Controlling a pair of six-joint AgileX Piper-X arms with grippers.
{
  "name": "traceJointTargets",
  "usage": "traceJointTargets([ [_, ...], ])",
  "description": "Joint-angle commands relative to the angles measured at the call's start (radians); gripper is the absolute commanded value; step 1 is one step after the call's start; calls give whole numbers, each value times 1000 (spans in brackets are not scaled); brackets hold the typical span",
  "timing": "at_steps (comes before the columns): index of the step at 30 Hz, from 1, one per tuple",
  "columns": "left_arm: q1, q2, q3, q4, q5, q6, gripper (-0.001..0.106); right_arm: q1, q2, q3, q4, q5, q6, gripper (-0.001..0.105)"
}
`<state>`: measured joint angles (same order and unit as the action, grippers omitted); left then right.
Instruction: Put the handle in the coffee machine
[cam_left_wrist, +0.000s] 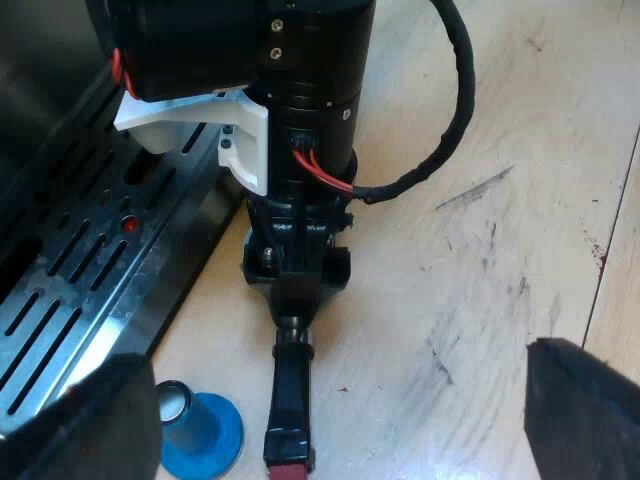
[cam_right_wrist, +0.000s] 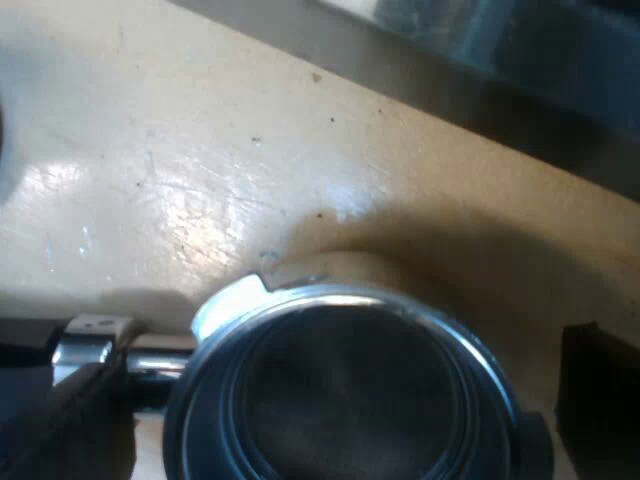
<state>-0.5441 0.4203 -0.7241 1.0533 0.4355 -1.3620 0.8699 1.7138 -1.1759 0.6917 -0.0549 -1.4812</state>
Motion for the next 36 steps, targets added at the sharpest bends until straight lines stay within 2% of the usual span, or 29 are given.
traceJointTargets([
  [1, 1, -3, -7, 2, -6, -11, 75, -6, 5, -8, 1, -3, -26, 86],
  [5, 1, -3, -7, 2, -6, -11, 75, -6, 5, -8, 1, -3, -26, 86],
  [7, 1, -3, -7, 2, -6, -11, 75, -6, 5, -8, 1, -3, -26, 76],
  [9, 1, -3, -7, 2, -6, -11, 75, -6, 5, -8, 1, -3, -26, 51],
  [10, 1, -3, -7, 2, -6, -11, 75, -6, 5, -8, 1, -3, -26, 46],
  [12, 1, -3, -7, 2, -6, -11, 75, -6, 5, -8, 1, -8, -26, 14],
  [13, 1, -3, -7, 2, -6, -11, 75, -6, 5, -8, 1, -14, -26, 1],
  [22, 1, -3, -7, 2, -6, -11, 75, -6, -4, -8, 56, -17, -7, 0],
  [28, 1, -3, -7, 2, -6, -9, 75, -6, -67, -8, 165, -17, 4, 0],
  [36, 1, -3, 15, -3, -6, -9, 75, -6, -138, -8, 212, -17, 6, 0],
])
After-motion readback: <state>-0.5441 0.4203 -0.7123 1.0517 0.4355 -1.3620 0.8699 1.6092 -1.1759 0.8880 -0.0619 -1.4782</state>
